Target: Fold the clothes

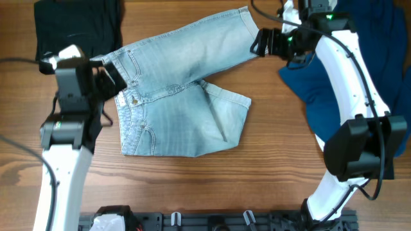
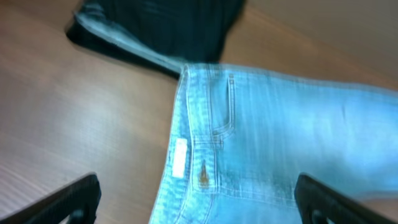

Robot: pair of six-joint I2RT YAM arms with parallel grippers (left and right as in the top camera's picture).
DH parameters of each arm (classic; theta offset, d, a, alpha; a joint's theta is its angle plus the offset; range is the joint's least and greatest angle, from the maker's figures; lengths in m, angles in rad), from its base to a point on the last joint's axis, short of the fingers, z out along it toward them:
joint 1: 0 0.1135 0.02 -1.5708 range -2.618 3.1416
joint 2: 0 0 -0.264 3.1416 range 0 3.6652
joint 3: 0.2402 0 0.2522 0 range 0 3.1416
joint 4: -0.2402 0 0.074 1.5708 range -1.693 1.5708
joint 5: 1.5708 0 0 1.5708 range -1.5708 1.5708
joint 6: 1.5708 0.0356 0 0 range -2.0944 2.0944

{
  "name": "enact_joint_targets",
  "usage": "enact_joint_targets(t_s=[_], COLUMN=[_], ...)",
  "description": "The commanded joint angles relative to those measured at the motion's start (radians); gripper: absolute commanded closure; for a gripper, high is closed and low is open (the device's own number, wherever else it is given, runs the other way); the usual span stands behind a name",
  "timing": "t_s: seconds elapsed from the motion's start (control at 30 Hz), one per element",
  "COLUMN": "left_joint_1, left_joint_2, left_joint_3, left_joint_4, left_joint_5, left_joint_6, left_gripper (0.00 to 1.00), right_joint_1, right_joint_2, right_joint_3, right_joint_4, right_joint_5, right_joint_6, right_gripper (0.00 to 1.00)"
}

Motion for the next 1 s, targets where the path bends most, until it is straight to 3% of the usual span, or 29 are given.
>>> enact_joint_targets(t_s=[0.0,0.1,0.23,0.27,0.37,0.47,0.6,0.73,0.77,0.83,0.87,0.9,0.97], left_joint_1=[0.003,0.003,0.003,0.003,0.003,0.003,0.003,0.003,0.003,0.003,0.003,0.003,0.003], left_joint_2=[0.01,0.069,0.145,0.16,0.203,0.222,0.223,0.223,0.223,0.223,0.223,0.223,0.223], left_joint_3=[-0.001,-0.002,-0.002,-0.002,-0.002,-0.002,-0.002,-0.002,-0.002,-0.002,-0.002,-0.002,-0.002], left_joint_4=[-0.125,-0.196,-0.193,-0.191,-0.192,-0.191,-0.191,-0.191,-0.191,-0.188,-0.185,-0.18,-0.176], left_joint_5=[0.127,0.147,0.167,0.167,0.168,0.168,0.167,0.16,0.16,0.16,0.16,0.16,0.16], left_joint_6=[-0.029,-0.028,-0.028,-0.028,-0.028,-0.028,-0.027,-0.023,-0.023,-0.023,-0.023,-0.023,-0.023], left_gripper=[0.0,0.0,0.0,0.0,0.0,0.0,0.0,0.0,0.0,0.0,0.0,0.0,0.0], right_joint_1=[0.055,0.134,0.21,0.223,0.238,0.234,0.181,0.07,0.058,0.038,0.026,0.006,-0.013], right_joint_2=[0.031,0.031,0.031,0.031,0.031,0.031,0.02,0.013,0.013,-0.011,-0.033,-0.075,-0.161], right_joint_3=[-0.195,-0.349,-0.426,-0.444,-0.494,-0.502,-0.502,-0.502,-0.502,-0.5,-0.488,-0.457,-0.394], right_joint_4=[0.028,0.151,0.237,0.267,0.322,0.309,0.158,-0.053,-0.078,-0.052,-0.036,-0.014,0.024], right_joint_5=[0.018,0.124,0.242,0.243,0.27,0.316,0.466,0.415,0.415,0.392,0.37,0.33,0.258], right_joint_6=[0.076,0.188,0.283,0.283,0.317,0.332,0.409,0.435,0.427,0.277,0.247,0.188,0.016], right_gripper=[0.11,0.17,0.26,0.39,0.55,0.96,0.96,0.96,0.96,0.92,0.87,0.73,0.21])
